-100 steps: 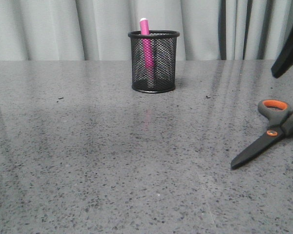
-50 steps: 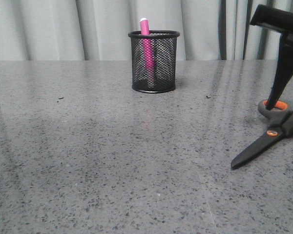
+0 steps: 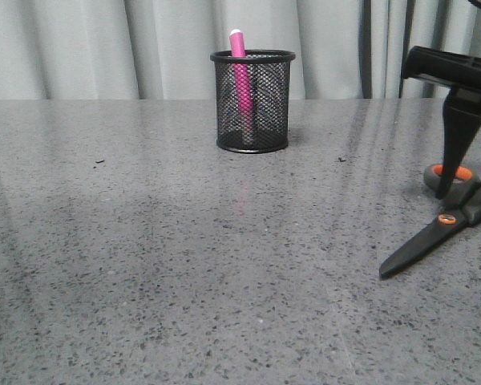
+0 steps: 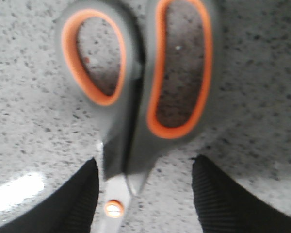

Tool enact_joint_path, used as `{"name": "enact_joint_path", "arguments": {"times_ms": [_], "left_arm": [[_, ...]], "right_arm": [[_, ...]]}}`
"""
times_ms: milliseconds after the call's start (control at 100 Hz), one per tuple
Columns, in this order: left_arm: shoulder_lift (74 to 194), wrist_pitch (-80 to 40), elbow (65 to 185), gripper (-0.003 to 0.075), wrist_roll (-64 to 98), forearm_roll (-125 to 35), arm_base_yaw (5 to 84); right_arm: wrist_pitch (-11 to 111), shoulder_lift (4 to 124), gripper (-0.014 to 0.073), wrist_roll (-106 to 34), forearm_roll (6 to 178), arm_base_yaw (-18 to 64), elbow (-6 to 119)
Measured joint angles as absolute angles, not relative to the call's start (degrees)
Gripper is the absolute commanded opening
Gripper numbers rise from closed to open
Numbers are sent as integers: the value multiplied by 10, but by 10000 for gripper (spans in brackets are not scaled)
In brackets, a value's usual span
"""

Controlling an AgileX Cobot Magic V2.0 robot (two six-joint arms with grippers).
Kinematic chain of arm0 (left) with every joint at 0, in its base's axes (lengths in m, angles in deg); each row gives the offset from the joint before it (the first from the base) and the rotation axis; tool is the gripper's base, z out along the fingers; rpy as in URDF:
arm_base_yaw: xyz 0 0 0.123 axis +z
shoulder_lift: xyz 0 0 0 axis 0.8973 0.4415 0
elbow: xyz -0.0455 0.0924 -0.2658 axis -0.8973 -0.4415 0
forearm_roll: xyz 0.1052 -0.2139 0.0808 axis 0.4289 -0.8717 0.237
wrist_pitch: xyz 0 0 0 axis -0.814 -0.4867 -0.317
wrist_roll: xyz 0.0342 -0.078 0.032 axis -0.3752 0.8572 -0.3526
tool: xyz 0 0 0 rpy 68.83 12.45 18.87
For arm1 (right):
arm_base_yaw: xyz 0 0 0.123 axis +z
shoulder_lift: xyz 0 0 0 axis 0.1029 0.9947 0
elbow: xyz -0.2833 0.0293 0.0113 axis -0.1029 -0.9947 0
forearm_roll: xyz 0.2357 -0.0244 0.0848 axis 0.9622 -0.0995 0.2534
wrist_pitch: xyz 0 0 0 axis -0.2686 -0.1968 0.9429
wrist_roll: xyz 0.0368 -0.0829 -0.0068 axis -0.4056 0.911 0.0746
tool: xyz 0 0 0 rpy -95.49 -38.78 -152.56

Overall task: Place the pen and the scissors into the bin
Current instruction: 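Lower the right gripper onto the scissors and grasp them, then lift the scissors over the mesh cup and release them inside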

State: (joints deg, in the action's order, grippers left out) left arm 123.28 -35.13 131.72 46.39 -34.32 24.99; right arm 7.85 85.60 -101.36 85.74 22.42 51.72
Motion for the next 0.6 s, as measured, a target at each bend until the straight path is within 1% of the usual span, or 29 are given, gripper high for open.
{"name": "enact_joint_path", "arguments": {"times_ms": [180, 480, 550, 600], "left_arm": [[1233, -353, 1317, 158, 464, -344, 250], [1233, -354, 1317, 158, 464, -344, 250], [1233, -357, 1316, 158, 464, -344, 250], [1233, -360, 1316, 158, 464, -344, 250]], "right_arm": [[97, 863, 382, -1030, 857, 243, 517], [84, 894, 379, -1049, 846, 243, 531], [80, 899, 354, -1056, 840, 243, 533], [74, 904, 314, -1057, 836, 243, 536]]}}
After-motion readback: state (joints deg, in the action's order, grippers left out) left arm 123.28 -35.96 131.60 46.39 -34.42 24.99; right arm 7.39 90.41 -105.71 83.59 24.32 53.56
